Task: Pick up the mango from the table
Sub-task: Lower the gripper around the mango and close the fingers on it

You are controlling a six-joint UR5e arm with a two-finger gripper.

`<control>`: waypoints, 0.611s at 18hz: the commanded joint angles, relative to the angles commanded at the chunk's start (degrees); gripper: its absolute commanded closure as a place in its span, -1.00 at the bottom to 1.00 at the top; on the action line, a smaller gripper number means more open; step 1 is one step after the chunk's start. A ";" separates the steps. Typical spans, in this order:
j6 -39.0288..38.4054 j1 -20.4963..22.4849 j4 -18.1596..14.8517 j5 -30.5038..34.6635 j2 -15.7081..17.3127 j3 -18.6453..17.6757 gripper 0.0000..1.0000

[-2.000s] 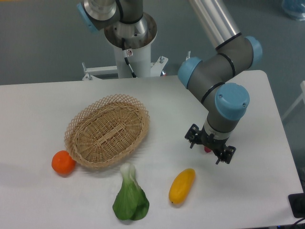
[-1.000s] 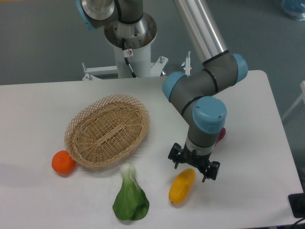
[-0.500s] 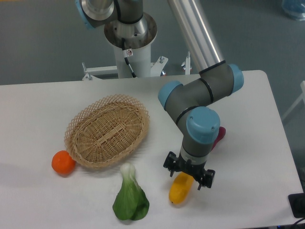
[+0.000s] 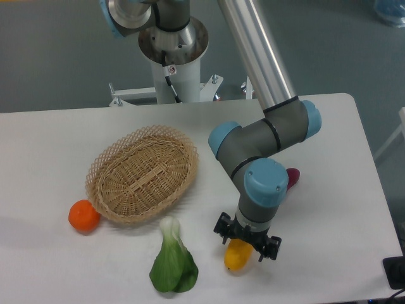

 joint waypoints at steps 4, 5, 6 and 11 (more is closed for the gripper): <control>-0.44 -0.09 0.09 0.09 -0.71 0.00 -1.00; -0.44 -0.17 0.09 0.17 -0.79 0.00 -1.00; -0.44 -0.18 0.09 0.35 -0.79 0.00 -1.00; -0.35 -1.05 0.09 1.85 -0.97 -0.26 -0.58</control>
